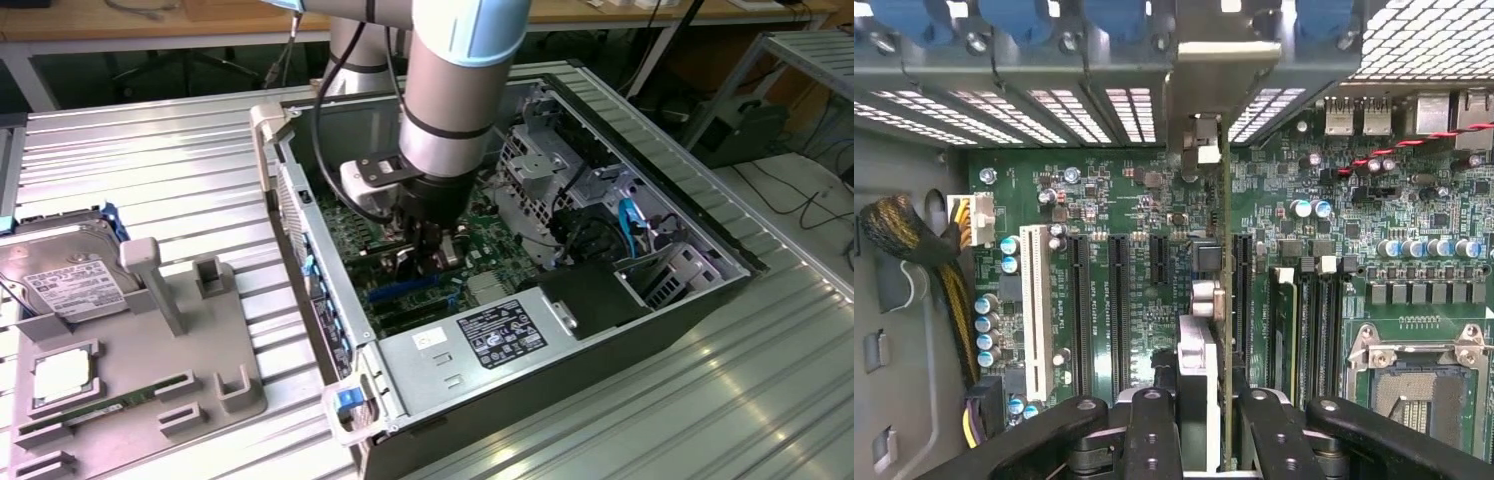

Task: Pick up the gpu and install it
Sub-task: 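Insert the gpu into the slot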

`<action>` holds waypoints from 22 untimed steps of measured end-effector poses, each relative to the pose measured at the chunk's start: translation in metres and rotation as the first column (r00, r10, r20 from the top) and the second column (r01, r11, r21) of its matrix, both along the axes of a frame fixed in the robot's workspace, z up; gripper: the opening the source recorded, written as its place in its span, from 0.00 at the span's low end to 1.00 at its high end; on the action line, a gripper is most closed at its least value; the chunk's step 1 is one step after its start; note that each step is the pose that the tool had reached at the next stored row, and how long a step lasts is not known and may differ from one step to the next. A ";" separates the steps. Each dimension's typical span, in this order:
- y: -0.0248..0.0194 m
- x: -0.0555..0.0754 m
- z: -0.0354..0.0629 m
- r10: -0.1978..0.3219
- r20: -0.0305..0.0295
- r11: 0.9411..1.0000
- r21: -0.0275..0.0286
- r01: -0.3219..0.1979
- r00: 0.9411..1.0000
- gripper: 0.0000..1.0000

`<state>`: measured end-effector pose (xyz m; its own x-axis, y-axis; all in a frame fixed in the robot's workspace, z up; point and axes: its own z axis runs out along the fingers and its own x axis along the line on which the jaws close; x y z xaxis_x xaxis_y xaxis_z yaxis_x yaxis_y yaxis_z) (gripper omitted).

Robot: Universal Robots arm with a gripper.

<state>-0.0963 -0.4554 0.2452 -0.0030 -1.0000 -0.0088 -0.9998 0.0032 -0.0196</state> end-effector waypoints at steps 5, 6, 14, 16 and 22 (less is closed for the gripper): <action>0.0006 -0.002 -0.0003 0.000 0.000 1.000 0.003 0.000 1.000 0.28; 0.0006 -0.003 -0.0004 0.000 0.000 1.000 0.004 0.000 1.000 0.28; 0.0006 -0.003 -0.0028 0.000 0.000 1.000 0.008 0.000 1.000 0.28; 0.0006 -0.003 -0.0062 0.000 0.000 1.000 0.008 0.000 1.000 0.28; 0.0006 -0.003 -0.0037 0.000 0.000 1.000 0.008 0.000 1.000 0.28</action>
<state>-0.0996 -0.4548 0.2415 -0.0031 -0.9999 -0.0168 -0.9998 0.0035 -0.0199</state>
